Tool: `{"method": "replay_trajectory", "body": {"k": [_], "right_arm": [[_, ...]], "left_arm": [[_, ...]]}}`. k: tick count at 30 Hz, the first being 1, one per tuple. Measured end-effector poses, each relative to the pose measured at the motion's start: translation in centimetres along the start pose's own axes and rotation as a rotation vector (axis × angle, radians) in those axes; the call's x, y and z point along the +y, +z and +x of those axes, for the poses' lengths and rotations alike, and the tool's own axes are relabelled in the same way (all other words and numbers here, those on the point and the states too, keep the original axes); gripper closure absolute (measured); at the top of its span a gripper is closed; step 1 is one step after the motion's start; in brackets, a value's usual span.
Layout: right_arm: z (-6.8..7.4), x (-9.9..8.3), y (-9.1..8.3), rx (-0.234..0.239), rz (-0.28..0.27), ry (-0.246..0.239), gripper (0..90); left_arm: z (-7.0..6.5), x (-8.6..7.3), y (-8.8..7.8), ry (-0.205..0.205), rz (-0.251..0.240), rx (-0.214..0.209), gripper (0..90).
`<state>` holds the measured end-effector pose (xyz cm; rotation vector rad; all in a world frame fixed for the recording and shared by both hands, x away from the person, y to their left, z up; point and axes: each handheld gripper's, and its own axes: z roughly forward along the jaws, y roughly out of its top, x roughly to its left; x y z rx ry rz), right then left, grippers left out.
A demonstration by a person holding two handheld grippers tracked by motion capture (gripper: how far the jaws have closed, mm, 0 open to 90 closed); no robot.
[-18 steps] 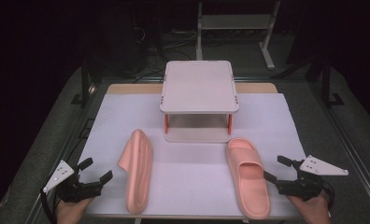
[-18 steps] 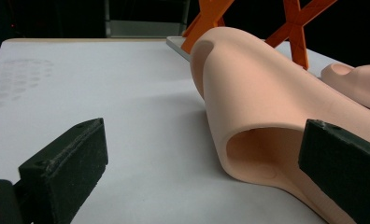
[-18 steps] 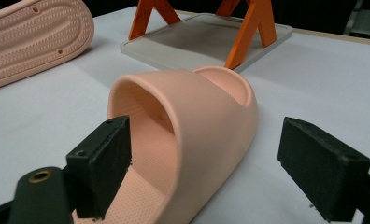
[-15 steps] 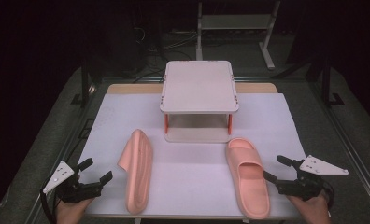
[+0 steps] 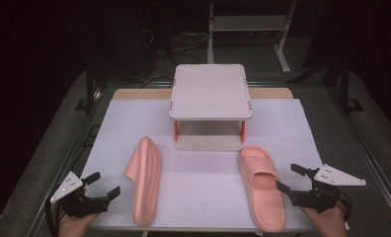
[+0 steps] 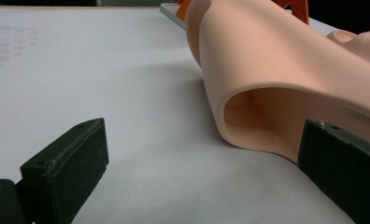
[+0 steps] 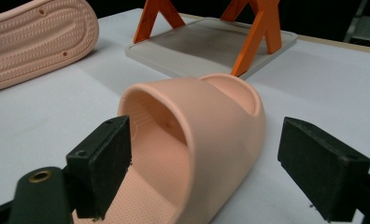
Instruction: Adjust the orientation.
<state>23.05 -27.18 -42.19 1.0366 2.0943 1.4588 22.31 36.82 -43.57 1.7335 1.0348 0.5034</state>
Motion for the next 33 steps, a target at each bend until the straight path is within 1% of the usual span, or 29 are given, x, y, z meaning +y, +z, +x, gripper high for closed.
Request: {"method": "replay_trajectory", "body": {"k": [1,2,3,4,5,6,7,8,10,11,12,13,14,15,16,18,20,21,22,23,24,25,26,27,30,33], "right_arm": [[0.2,0.0,0.1,0.002,0.007,-0.005,16.9],[0.2,0.0,0.1,0.004,0.007,-0.008,16.9],[0.2,0.1,0.1,0.007,0.008,-0.008,16.9],[0.2,0.1,0.1,0.007,0.008,-0.008,16.9],[0.3,0.1,0.1,0.009,0.006,-0.004,17.0],[0.3,0.1,0.1,0.009,0.006,-0.004,17.0],[0.3,0.1,0.1,0.011,0.008,-0.004,17.0],[0.3,0.1,0.1,0.011,0.008,-0.004,17.0],[0.3,0.1,0.2,0.013,0.011,-0.006,17.0],[0.4,0.1,0.2,0.012,0.012,-0.007,17.0],[0.4,0.1,0.2,0.012,0.012,-0.007,17.0],[0.4,0.1,0.2,0.010,0.011,-0.009,17.0],[0.4,0.1,0.2,0.010,0.011,-0.009,17.0],[0.4,0.1,0.2,0.009,0.011,-0.009,17.0],[0.5,0.1,0.3,0.012,0.013,-0.012,17.0],[0.5,0.1,0.3,0.011,0.016,-0.015,17.0],[0.6,0.1,0.5,0.014,0.024,-0.015,17.0],[0.7,0.1,0.5,0.014,0.026,-0.018,17.0],[0.7,0.1,0.5,0.014,0.026,-0.018,17.0],[0.8,0.1,0.5,0.013,0.029,-0.019,17.0],[0.8,0.1,0.5,0.013,0.029,-0.019,17.0],[0.8,0.0,0.5,0.010,0.032,-0.025,17.0],[0.8,0.0,0.5,0.010,0.032,-0.025,17.0],[0.8,0.0,0.5,0.008,0.035,-0.022,17.0],[0.8,-0.1,0.5,0.003,0.039,-0.020,17.0],[0.7,-0.1,0.4,-0.002,0.040,-0.017,17.0]], "left_arm": [[-0.1,0.0,0.1,0.015,0.012,0.005,1.3],[-0.1,0.0,0.1,0.015,0.012,0.005,1.3],[-0.3,0.0,0.2,0.037,0.029,0.004,4.7],[-0.3,0.0,0.2,0.037,0.029,0.004,6.0],[-0.4,0.0,0.6,0.047,0.059,0.016,6.1],[-0.4,0.0,0.6,0.047,0.059,0.016,6.3],[-0.5,0.1,0.8,0.059,0.064,0.008,9.6],[-0.5,0.1,0.8,0.059,0.064,0.008,12.8],[-0.6,0.3,1.2,0.060,0.059,-0.004,14.0],[-0.7,0.5,1.4,0.064,0.061,-0.008,18.0],[-0.8,0.6,1.7,0.077,0.065,-0.018,18.0],[-1.1,0.8,2.4,0.096,0.093,-0.028,23.1],[-1.1,0.8,2.4,0.096,0.093,-0.028,23.3],[-1.2,0.9,2.7,0.111,0.115,-0.026,23.3],[-1.3,1.0,3.0,0.115,0.125,-0.029,28.0],[-1.4,1.1,3.6,0.116,0.141,-0.040,29.5],[-1.5,1.3,4.1,0.115,0.146,-0.043,32.6],[-1.6,1.5,4.6,0.102,0.137,-0.041,33.1],[-1.6,1.5,4.6,0.102,0.137,-0.041,32.9],[-1.6,1.6,4.9,0.090,0.123,-0.040,32.0],[-1.7,1.7,5.0,0.090,0.120,-0.036,32.0],[-2.0,2.0,5.3,0.103,0.117,-0.034,32.1],[-2.0,2.0,5.3,0.103,0.117,-0.034,32.2],[-2.3,2.2,5.5,0.106,0.112,-0.043,33.0],[-2.5,2.3,5.7,0.110,0.115,-0.050,33.7],[-2.7,2.5,5.8,0.116,0.111,-0.052,34.5]]}}
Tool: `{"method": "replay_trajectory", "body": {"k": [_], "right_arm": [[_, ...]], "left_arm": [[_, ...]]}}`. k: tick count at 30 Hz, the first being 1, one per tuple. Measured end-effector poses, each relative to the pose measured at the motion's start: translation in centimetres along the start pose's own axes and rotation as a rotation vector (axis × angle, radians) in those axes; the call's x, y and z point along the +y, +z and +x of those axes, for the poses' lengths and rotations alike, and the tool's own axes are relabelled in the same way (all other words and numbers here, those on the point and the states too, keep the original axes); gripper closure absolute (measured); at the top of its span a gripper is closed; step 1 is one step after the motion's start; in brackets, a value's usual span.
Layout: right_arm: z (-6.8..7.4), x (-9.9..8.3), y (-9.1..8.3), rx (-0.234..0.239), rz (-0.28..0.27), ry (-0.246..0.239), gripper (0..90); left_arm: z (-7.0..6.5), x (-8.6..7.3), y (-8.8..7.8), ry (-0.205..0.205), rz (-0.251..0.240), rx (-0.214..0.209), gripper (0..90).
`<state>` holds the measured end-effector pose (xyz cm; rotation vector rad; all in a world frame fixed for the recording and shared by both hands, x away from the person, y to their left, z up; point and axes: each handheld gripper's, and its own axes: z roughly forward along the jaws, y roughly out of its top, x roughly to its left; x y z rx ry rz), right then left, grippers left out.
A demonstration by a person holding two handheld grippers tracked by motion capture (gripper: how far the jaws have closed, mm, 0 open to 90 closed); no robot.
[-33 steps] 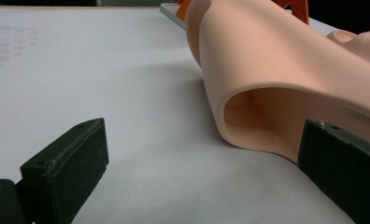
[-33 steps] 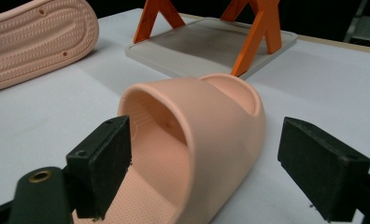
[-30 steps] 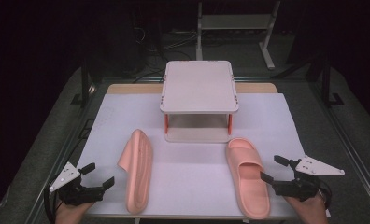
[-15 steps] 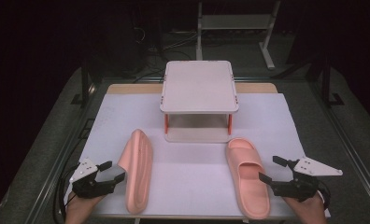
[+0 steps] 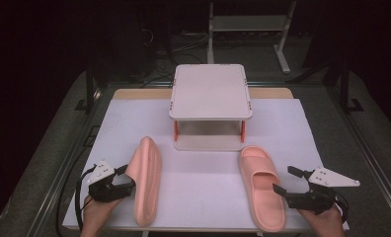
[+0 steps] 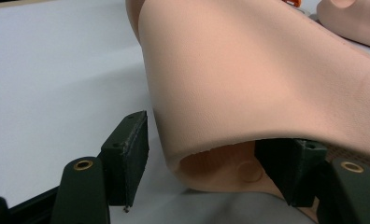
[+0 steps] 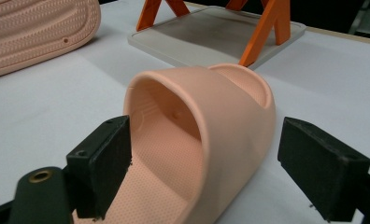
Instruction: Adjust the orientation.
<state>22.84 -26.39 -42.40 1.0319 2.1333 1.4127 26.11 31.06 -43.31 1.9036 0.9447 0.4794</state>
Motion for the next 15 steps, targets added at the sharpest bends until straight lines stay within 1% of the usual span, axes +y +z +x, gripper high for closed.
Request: {"method": "replay_trajectory", "body": {"k": [3,4,8,12,13,15], "right_arm": [[-0.1,0.0,0.0,-0.005,0.002,0.006,17.1],[-0.3,-0.1,0.1,-0.007,0.002,0.010,17.1],[-0.6,-0.1,0.3,-0.009,0.007,0.020,17.1],[-0.7,-0.1,0.5,-0.007,0.011,0.019,17.1],[-0.6,-0.1,0.5,-0.007,0.011,0.016,17.2],[-0.6,-0.1,0.5,-0.008,0.011,0.013,17.2]], "left_arm": [[-0.4,0.3,0.2,0.009,-0.006,-0.006,34.5],[-0.7,0.6,0.4,0.016,-0.014,-0.012,34.5],[-1.1,1.1,0.7,0.028,-0.023,-0.014,34.6],[-1.7,1.7,1.3,0.039,-0.038,-0.028,35.0],[-1.8,1.8,1.5,0.039,-0.042,-0.030,35.3],[-2.0,2.0,2.1,0.024,-0.039,-0.029,36.0]]}}
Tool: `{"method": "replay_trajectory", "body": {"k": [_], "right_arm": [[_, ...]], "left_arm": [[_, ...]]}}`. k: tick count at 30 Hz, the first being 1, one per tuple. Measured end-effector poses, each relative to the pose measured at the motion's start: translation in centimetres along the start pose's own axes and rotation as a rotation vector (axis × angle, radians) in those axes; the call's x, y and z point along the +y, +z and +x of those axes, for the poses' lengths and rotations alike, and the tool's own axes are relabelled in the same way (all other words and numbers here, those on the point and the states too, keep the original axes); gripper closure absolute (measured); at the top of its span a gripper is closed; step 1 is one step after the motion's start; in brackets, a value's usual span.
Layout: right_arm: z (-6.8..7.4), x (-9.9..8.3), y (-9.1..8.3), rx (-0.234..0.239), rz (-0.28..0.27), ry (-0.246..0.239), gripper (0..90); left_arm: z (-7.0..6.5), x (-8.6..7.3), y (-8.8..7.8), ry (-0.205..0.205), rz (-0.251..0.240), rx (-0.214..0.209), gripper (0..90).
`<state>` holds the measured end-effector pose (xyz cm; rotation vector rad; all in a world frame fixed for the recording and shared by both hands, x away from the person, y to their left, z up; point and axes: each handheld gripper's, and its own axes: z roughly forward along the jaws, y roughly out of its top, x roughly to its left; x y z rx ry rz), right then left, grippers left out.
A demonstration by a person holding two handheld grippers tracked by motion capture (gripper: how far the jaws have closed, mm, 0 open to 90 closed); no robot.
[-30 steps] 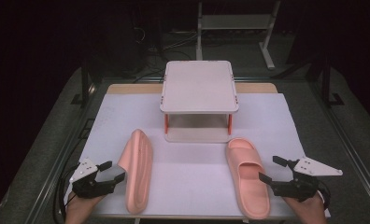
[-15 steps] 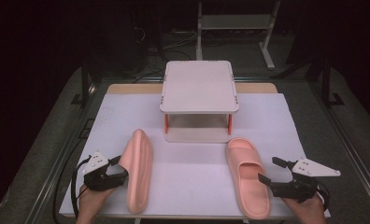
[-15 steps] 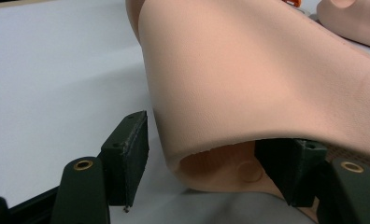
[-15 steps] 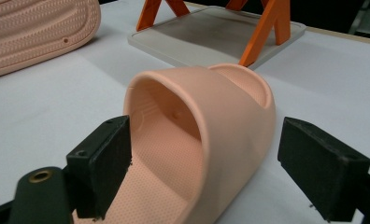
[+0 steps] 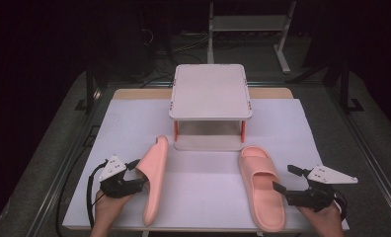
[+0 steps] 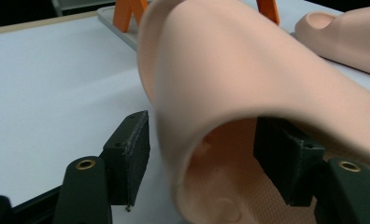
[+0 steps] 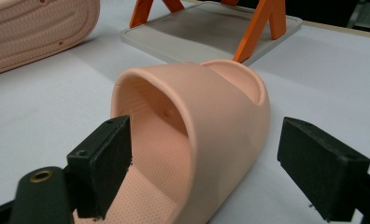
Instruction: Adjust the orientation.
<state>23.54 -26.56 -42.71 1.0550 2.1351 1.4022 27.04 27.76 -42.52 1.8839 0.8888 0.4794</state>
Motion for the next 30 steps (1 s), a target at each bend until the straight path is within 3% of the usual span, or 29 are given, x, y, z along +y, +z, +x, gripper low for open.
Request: {"method": "replay_trajectory", "body": {"k": [9,13,20,25,30], "right_arm": [[-0.1,0.0,-0.2,-0.007,-0.002,0.007,17.2],[-0.1,0.0,-0.3,-0.006,-0.003,0.006,17.2],[-0.1,0.0,0.1,0.003,0.015,-0.003,17.6],[-0.1,-0.1,0.7,0.009,0.044,-0.009,20.5],[-0.1,-0.1,1.1,0.009,0.061,-0.017,22.3]], "left_arm": [[-0.8,0.3,2.0,-0.013,0.011,-0.028,36.5],[-1.3,0.4,2.6,0.010,0.029,-0.041,35.3],[-1.3,0.5,2.6,0.002,0.025,-0.056,34.4],[-1.4,0.7,2.6,0.021,0.052,-0.073,35.2],[-1.5,0.6,2.7,0.038,0.068,-0.082,41.5]]}}
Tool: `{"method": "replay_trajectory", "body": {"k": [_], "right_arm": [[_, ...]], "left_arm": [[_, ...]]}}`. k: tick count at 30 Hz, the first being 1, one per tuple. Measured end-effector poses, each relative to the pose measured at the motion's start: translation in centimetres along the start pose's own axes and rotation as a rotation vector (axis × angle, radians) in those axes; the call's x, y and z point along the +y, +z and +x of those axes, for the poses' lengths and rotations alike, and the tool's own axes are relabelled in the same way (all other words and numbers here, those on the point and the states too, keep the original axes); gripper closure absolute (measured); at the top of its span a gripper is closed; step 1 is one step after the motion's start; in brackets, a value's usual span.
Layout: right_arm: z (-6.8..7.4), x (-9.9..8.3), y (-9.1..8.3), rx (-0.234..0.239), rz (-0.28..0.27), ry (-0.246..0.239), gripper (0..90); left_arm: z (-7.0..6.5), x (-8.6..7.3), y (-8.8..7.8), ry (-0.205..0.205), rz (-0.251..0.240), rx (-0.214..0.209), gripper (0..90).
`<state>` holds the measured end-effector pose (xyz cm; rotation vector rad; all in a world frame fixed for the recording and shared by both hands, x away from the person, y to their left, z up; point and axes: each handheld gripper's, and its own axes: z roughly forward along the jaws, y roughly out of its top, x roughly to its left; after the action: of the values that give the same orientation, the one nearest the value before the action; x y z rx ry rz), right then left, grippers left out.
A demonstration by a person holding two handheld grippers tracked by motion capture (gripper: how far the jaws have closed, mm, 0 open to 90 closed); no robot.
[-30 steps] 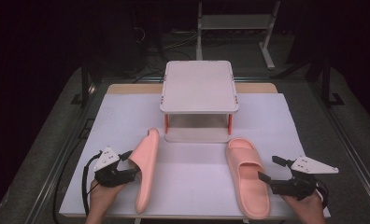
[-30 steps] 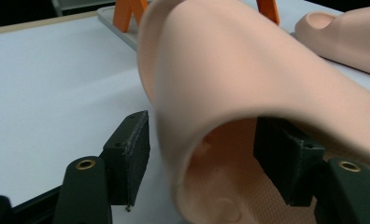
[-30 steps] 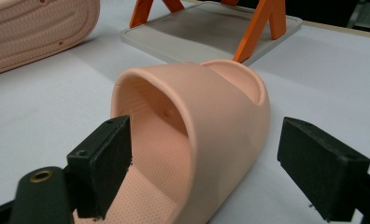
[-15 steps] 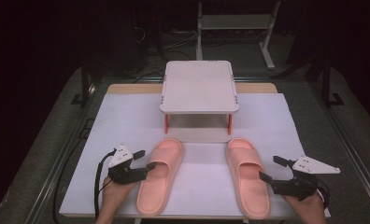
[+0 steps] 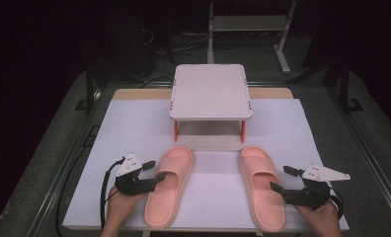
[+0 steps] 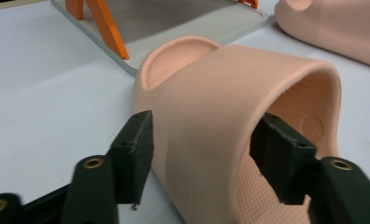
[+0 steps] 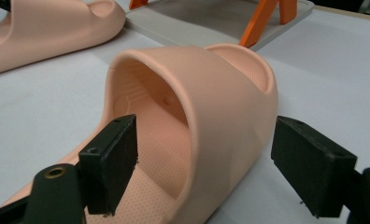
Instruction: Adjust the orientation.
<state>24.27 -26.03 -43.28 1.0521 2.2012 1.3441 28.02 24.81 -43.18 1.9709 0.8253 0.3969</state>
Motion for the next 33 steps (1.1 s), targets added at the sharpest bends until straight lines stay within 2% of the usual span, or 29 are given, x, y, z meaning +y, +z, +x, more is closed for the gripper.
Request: {"method": "replay_trajectory", "body": {"k": [5,9,10,12,14,15,16,17,24,25,30,33], "right_arm": [[-0.1,0.1,0.6,-0.018,0.018,-0.010,26.8],[-0.1,0.3,1.3,-0.019,0.040,-0.026,33.6],[0.0,0.4,1.7,-0.027,0.053,-0.036,38.4],[0.2,0.5,2.1,-0.048,0.066,-0.053,43.4],[0.3,0.5,2.3,-0.065,0.071,-0.058,44.4],[0.4,0.6,2.5,-0.098,0.077,-0.071,50.9],[0.4,0.6,2.5,-0.098,0.077,-0.071,50.9],[0.4,0.6,2.4,-0.118,0.078,-0.071,55.1],[0.8,0.8,2.5,-0.175,0.097,-0.098,62.9],[0.9,0.8,2.4,-0.199,0.100,-0.111,67.1],[0.8,0.8,2.3,-0.203,0.101,-0.106,71.2],[0.9,0.9,2.2,-0.189,0.106,-0.112,78.5]], "left_arm": [[0.1,-0.2,0.2,0.007,0.013,0.005,42.8],[0.3,-0.4,0.4,0.005,0.028,-0.001,45.9],[0.2,-0.4,0.5,0.013,0.038,-0.001,47.0],[0.1,-0.4,0.7,0.024,0.048,0.003,49.2],[0.0,-0.4,0.7,0.028,0.049,0.009,50.7],[0.0,-0.4,0.7,0.037,0.051,0.016,51.8],[0.0,-0.4,0.7,0.037,0.051,0.016,52.5],[0.0,-0.4,0.7,0.036,0.051,0.019,53.5],[-0.1,-0.4,0.6,0.045,0.050,0.046,60.6],[-0.2,-0.4,0.6,0.052,0.046,0.057,63.0],[0.0,-0.4,0.3,0.049,0.042,0.055,69.5],[0.2,-0.3,-0.1,0.055,0.047,0.042,76.4]]}}
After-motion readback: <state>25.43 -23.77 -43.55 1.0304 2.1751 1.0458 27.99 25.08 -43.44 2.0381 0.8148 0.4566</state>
